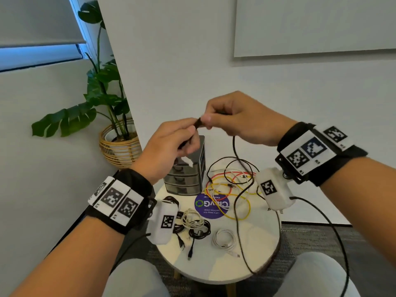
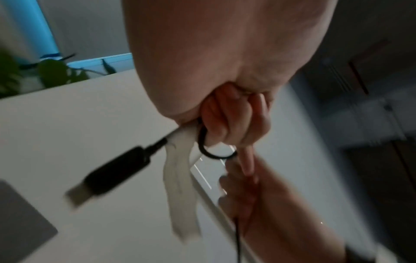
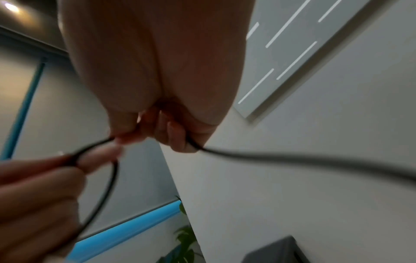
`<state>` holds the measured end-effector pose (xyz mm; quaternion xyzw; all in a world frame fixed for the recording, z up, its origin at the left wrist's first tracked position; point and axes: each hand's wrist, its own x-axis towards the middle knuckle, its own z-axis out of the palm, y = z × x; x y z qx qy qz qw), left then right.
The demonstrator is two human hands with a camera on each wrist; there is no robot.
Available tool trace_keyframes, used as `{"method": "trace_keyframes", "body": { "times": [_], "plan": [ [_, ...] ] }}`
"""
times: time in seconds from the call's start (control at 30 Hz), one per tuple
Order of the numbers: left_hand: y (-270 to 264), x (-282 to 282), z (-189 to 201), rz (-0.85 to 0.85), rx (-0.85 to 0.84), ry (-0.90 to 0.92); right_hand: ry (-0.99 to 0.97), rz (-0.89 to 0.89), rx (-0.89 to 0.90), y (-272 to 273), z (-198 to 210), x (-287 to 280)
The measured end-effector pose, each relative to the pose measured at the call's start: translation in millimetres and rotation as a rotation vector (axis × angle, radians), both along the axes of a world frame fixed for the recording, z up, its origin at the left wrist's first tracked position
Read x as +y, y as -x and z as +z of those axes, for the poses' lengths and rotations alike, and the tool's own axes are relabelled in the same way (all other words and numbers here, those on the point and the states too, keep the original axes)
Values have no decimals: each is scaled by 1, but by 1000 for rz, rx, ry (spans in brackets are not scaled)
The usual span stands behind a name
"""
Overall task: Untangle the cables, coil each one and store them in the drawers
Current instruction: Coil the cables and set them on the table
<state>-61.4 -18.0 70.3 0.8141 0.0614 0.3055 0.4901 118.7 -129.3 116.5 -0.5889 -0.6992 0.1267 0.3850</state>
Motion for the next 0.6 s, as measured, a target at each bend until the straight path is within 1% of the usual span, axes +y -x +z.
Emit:
{"method": "trace_keyframes", "body": {
  "times": [0.07, 0.13, 0.2, 0.23, 0.27, 0.3, 0.37, 0.4, 0.43, 0.47, 0.53, 0.57, 0.6],
  "plan": [
    [0, -1, 6, -34, -3, 156, -47, -64, 100, -7, -9, 1],
    [-1, -2, 9, -109, -17, 304, -57, -95, 283, -8, -27, 4],
    [-3, -6, 10, -183, -71, 422, 4, -65, 453, -1, -45, 6],
    [-4, -8, 8, -178, -116, 466, 54, -48, 482, 4, -53, 5],
    [-6, -9, 7, -147, -171, 504, 106, -39, 462, 8, -59, 4],
    [-8, -10, 6, -101, -230, 534, 155, -27, 388, 14, -64, 2],
    [-12, -10, 5, 8, -327, 580, 249, 19, 141, 25, -67, -4],
    [-13, -8, 5, 62, -350, 575, 283, 48, 36, 30, -64, -7],
    [-14, -7, 7, 114, -343, 537, 304, 72, -27, 34, -56, -10],
    [-15, -7, 7, 170, -296, 459, 313, 91, -61, 36, -45, -12],
    [-13, -10, 9, 254, -119, 224, 274, 107, -131, 35, -17, -14],
    [-11, -12, 7, 262, -44, 133, 233, 100, -161, 32, -3, -14],
    [-9, -13, 5, 235, -6, 85, 185, 85, -170, 27, 11, -15]
  ]
}}
